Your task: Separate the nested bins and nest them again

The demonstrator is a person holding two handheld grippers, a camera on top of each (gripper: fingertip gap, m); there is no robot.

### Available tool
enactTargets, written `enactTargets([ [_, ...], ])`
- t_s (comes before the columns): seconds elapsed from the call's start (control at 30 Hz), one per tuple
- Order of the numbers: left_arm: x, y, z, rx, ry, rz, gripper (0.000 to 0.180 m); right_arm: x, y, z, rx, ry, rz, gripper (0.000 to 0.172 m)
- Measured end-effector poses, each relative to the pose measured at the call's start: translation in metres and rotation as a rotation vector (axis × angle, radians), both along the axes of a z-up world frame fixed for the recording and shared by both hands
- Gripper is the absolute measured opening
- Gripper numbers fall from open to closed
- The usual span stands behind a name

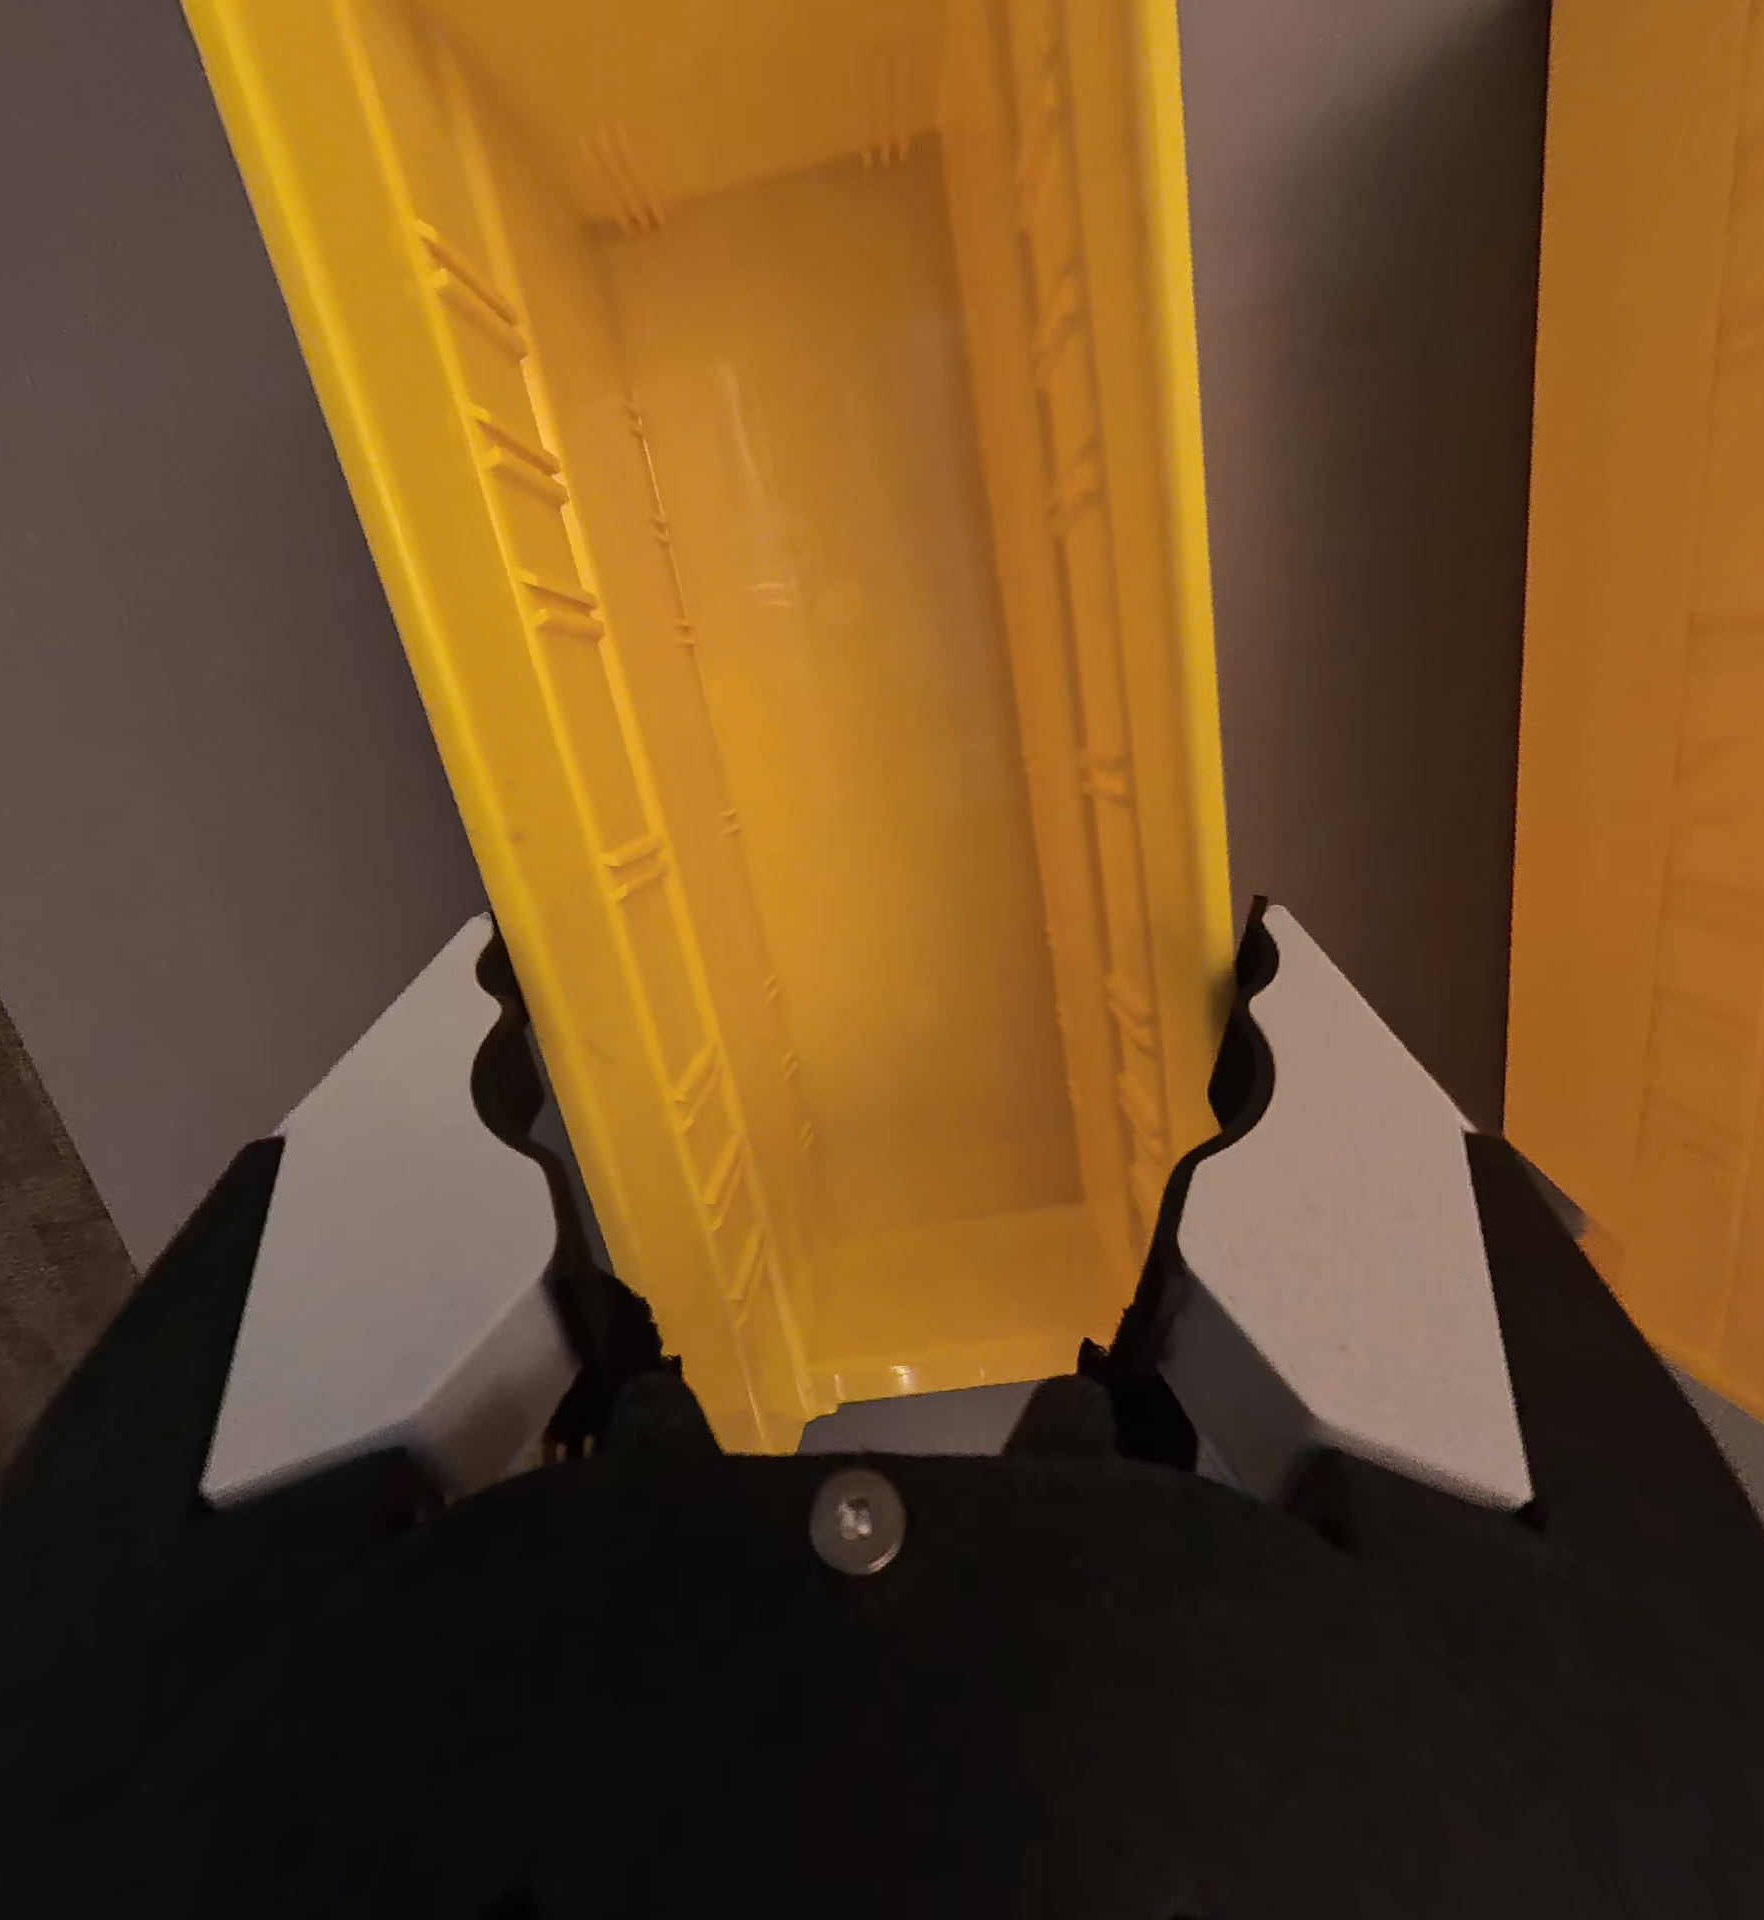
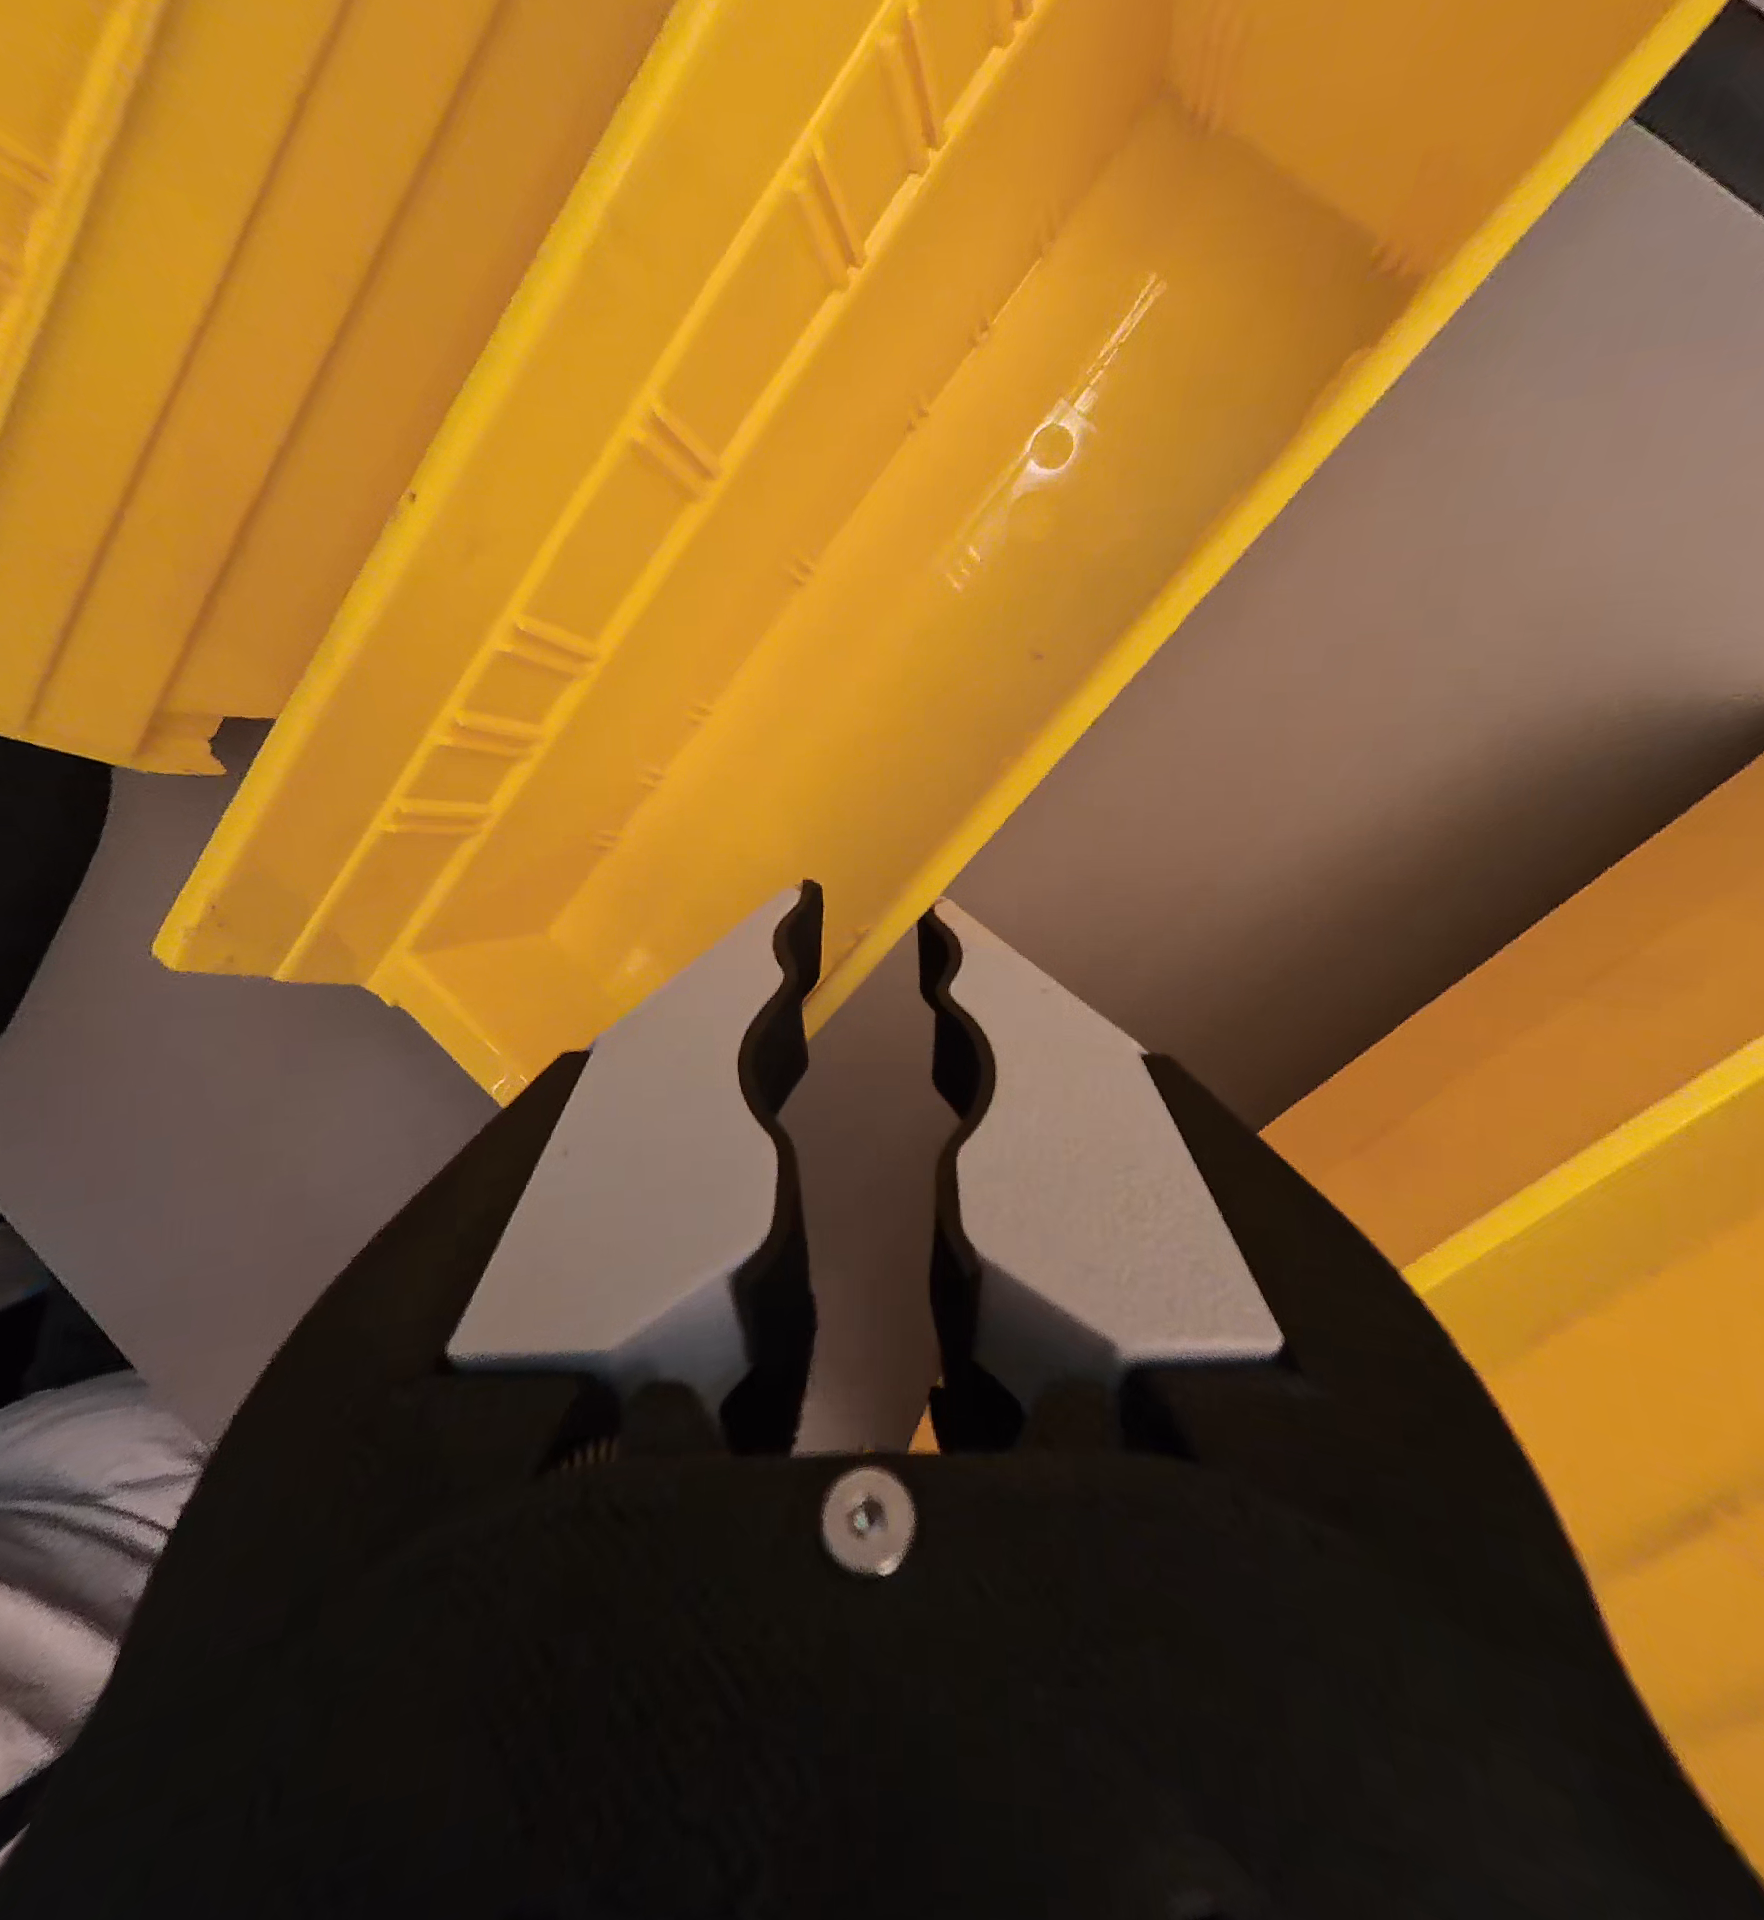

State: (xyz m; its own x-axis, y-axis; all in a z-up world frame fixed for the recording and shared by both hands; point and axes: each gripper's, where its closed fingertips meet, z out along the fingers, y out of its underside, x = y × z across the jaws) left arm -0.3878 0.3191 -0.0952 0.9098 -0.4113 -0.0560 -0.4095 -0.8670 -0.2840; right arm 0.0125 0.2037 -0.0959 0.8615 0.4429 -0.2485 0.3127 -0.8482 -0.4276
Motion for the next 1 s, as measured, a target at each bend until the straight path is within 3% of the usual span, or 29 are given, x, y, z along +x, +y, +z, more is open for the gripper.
enactTargets([
  [0.17,0.000,0.001,0.002,0.013,-0.014,0.013,0.132,0.000,-0.001,0.000,0.005,-0.004,0.022,0.019],
  [0.3,0.001,0.009,0.026,0.123,-0.035,0.049,0.124,0.000,-0.005,0.006,-0.001,0.007,0.032,0.030],
  [0.53,0.018,-0.001,0.128,0.445,-0.190,0.049,0.112,-0.004,-0.018,0.006,-0.070,0.064,0.066,0.021],
  [0.77,0.073,-0.057,0.249,0.716,-0.716,-0.072,0.098,-0.006,-0.030,0.005,-0.097,0.038,0.080,0.020],
  [0.87,0.090,-0.083,0.278,0.794,-0.870,-0.169,0.097,-0.006,-0.033,0.005,-0.107,0.038,0.083,0.020],
  [1.0,0.108,-0.107,0.282,0.871,-0.812,-0.290,0.097,-0.005,-0.037,0.007,-0.120,0.034,0.096,0.021],
])
